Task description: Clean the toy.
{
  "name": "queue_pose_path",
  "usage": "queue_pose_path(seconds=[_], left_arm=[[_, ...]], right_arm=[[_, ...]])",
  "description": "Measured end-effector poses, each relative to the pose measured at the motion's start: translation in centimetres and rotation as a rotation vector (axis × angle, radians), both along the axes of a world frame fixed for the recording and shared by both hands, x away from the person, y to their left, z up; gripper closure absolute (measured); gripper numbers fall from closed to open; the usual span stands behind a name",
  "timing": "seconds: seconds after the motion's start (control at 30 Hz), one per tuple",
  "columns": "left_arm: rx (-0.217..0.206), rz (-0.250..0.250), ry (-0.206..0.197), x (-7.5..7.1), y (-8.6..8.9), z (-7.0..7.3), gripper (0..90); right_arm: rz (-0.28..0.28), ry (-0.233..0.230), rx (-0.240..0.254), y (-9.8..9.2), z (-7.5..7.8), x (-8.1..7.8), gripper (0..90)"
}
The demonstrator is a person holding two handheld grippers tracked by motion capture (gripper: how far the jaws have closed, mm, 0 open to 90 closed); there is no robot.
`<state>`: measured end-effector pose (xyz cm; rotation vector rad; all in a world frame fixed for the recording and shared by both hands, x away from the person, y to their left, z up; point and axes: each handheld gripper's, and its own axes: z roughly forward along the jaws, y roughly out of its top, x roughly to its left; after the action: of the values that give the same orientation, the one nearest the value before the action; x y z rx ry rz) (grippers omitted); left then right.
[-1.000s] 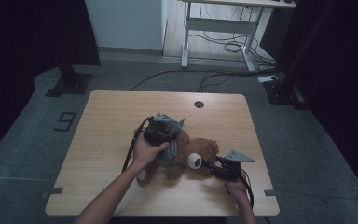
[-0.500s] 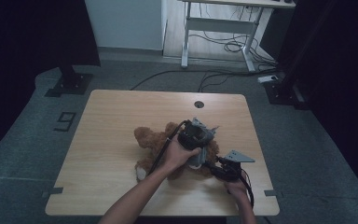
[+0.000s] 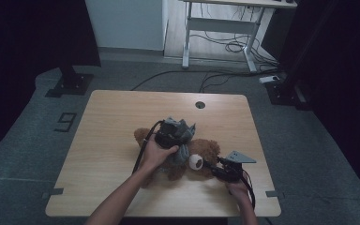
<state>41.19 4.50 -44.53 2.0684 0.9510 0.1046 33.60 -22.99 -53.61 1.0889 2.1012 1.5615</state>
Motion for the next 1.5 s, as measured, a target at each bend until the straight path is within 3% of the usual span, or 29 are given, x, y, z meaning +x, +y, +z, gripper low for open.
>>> queue_pose_path(seconds=[0.13,0.33,0.47,0.6,0.77,0.97,1.1,1.17,1.33,1.5], left_arm=[[-0.019,0.049,-0.017,0.1,3.0,0.4,79.5],[0.056,0.169,-0.063,0.9,6.9,0.8,79.3],[0.098,0.233,-0.037,1.6,9.8,-0.4,79.2],[0.064,0.252,-0.005,1.7,11.2,-0.9,79.2],[0.003,0.188,-0.002,1.5,9.3,0.5,79.2],[0.012,0.095,-0.019,1.1,4.4,1.5,79.1],[-0.014,0.056,0.024,1.2,2.7,1.1,79.0],[0.02,0.054,0.028,1.3,2.3,0.5,79.0],[-0.014,0.059,0.058,1.3,3.2,-0.7,79.4],[-0.037,0.06,0.041,0.3,3.7,-1.4,79.6]], right_arm=[[0.001,-0.002,0.001,-0.1,0.0,0.1,54.6],[0.0,-0.002,-0.004,-0.1,0.0,0.0,54.6],[0.001,-0.002,-0.004,-0.1,0.0,0.0,54.6],[0.001,-0.004,-0.003,0.0,0.0,0.0,54.6],[0.001,-0.004,-0.002,0.0,0.0,0.1,54.6],[0.0,-0.003,0.002,-0.1,0.0,0.1,54.6],[0.001,-0.005,0.0,-0.1,0.0,0.1,54.6],[0.002,-0.006,0.0,-0.1,0.0,0.1,54.5],[0.005,-0.008,-0.001,-0.1,0.0,0.0,52.3],[0.002,0.004,0.002,-0.2,0.4,-0.1,34.3]])
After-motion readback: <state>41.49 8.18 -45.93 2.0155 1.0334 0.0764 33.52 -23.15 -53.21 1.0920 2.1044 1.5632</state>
